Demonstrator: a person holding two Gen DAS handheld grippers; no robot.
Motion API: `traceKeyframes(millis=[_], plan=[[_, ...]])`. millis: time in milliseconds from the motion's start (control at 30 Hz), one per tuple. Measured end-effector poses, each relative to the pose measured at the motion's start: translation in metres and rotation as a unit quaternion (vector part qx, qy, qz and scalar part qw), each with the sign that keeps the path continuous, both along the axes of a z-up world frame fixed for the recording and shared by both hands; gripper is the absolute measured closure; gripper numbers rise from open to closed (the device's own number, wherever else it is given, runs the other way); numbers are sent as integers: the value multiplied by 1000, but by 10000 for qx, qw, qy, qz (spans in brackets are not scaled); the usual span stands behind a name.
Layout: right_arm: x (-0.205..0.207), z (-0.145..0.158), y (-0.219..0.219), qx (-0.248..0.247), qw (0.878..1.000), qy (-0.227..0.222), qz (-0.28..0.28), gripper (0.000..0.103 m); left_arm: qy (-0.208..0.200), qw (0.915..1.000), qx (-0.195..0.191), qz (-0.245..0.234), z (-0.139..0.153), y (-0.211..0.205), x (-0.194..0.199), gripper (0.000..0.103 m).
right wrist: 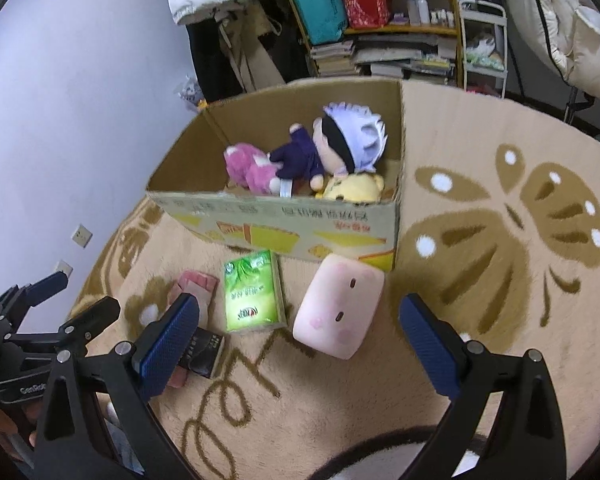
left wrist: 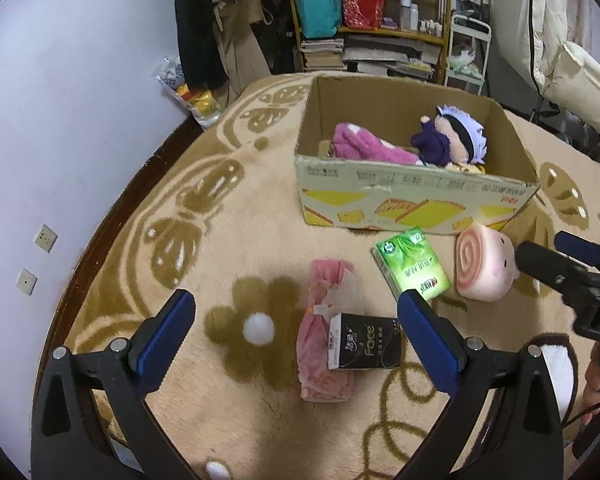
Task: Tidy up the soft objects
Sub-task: 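Lower both tools toward the items lying in front of the box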
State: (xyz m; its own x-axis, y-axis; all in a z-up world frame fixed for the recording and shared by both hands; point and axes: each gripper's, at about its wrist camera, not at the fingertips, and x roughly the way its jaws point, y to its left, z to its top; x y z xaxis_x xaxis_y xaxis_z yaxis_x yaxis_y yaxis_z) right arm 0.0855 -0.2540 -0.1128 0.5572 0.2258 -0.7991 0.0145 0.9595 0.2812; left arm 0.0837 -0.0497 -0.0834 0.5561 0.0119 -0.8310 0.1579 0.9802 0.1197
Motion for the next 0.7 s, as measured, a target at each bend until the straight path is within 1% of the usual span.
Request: traceKeyframes(millis=[133, 367, 500, 633, 700], plan=[[5, -12, 1, -34, 9999, 167, -1, 0, 113, 9998, 118, -82, -9, -7, 3, 3], [11, -30, -2, 0, 9991, 428, -46, 0, 353, 9994, 17, -64, -22, -8, 9, 3], [16, -41, -7, 130, 9981, 592, -55, 0, 482, 9988, 4, -90, -29, -11, 11, 3], [19, -49, -13, 231, 9971, 710, -149, 0, 668, 9977, -88, -108, -40, -16, 14, 3], [20, -52, -16, 286, 9966, 751, -189, 0, 709, 9974, -33, -145, -44, -19, 15, 3]])
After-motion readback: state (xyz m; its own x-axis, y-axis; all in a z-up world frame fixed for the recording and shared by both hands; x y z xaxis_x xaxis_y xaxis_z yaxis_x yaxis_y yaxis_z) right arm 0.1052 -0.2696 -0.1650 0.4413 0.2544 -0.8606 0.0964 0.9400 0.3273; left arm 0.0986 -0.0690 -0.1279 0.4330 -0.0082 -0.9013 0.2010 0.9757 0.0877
